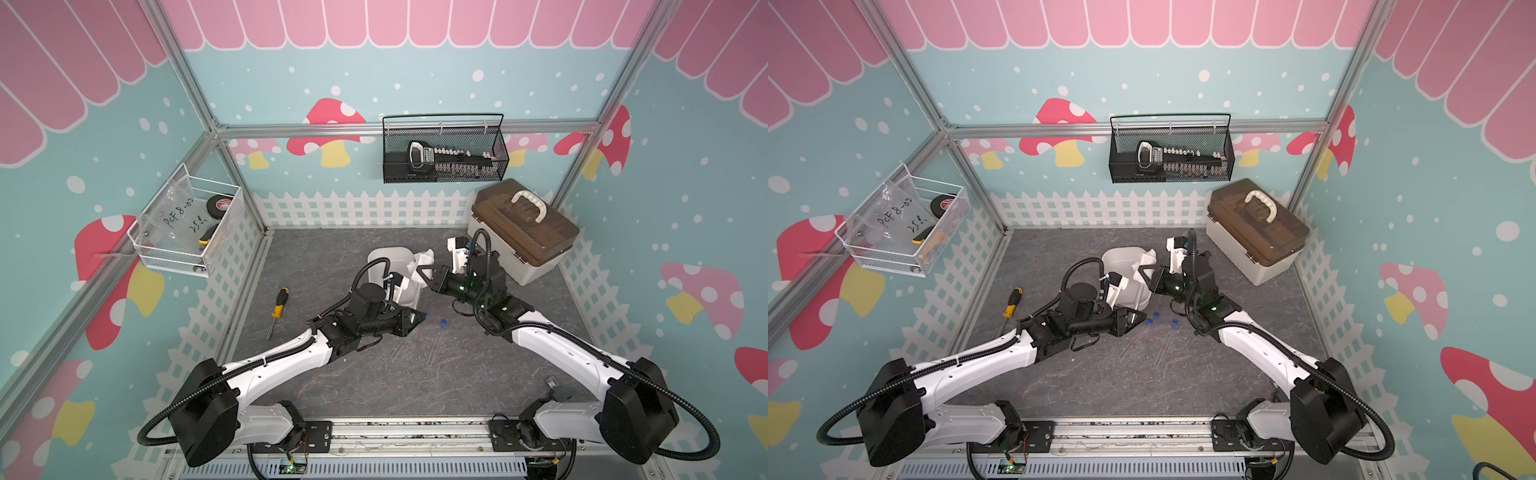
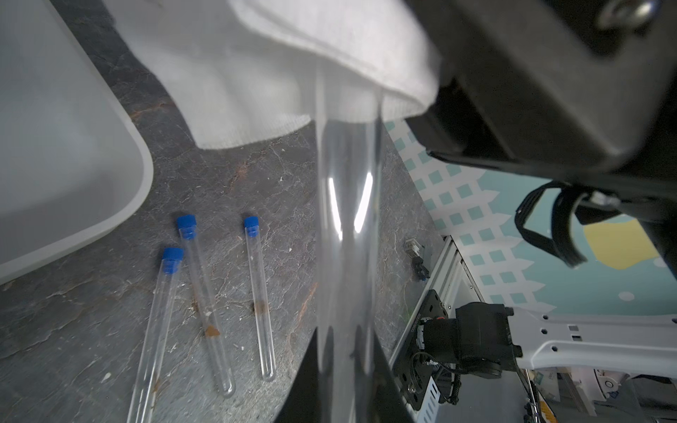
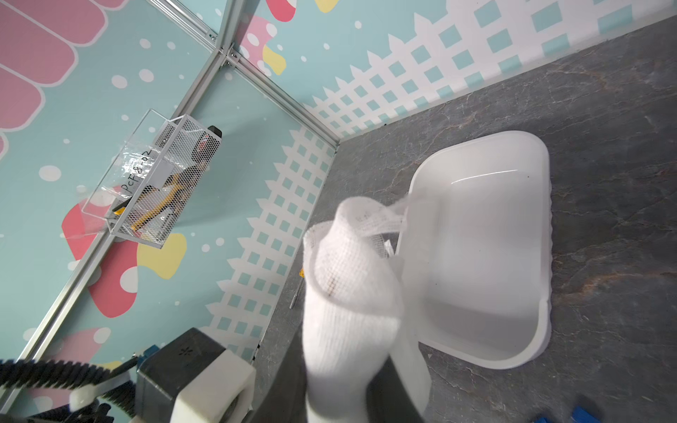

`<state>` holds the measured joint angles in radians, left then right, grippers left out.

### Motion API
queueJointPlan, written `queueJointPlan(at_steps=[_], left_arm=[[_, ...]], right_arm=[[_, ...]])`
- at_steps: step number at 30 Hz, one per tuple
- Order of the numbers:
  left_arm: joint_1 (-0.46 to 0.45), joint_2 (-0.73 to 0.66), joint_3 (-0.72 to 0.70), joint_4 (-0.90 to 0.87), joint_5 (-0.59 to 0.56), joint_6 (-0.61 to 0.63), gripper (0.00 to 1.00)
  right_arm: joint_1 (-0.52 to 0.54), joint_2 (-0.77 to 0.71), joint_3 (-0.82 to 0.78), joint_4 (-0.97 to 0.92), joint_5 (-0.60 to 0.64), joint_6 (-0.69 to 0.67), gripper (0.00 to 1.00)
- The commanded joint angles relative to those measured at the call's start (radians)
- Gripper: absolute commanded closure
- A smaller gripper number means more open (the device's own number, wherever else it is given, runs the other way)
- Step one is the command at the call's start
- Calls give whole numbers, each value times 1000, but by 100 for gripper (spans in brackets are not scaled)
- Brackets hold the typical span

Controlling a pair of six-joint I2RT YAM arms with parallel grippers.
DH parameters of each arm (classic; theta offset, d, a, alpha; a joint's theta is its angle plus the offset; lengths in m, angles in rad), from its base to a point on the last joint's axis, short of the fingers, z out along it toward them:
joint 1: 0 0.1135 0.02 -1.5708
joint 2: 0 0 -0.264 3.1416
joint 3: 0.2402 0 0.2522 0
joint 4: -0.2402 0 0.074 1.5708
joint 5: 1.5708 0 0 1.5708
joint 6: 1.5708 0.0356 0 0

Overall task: Wipe the exteriors of test tubes
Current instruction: Wipe the dirt from the test tube.

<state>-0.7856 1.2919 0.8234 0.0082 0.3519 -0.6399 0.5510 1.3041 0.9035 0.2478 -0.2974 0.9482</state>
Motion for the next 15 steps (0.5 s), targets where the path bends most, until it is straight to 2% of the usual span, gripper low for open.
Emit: queueJointPlan(at_steps=[1,15], left_arm=[[2,-36,-9,-13,8,9,87],[3,-49,-32,-3,-4,-6,87]], right_arm=[[-56,-4,28,-32,50,-46,80],[-214,-37,134,-119,-8,-94,80]])
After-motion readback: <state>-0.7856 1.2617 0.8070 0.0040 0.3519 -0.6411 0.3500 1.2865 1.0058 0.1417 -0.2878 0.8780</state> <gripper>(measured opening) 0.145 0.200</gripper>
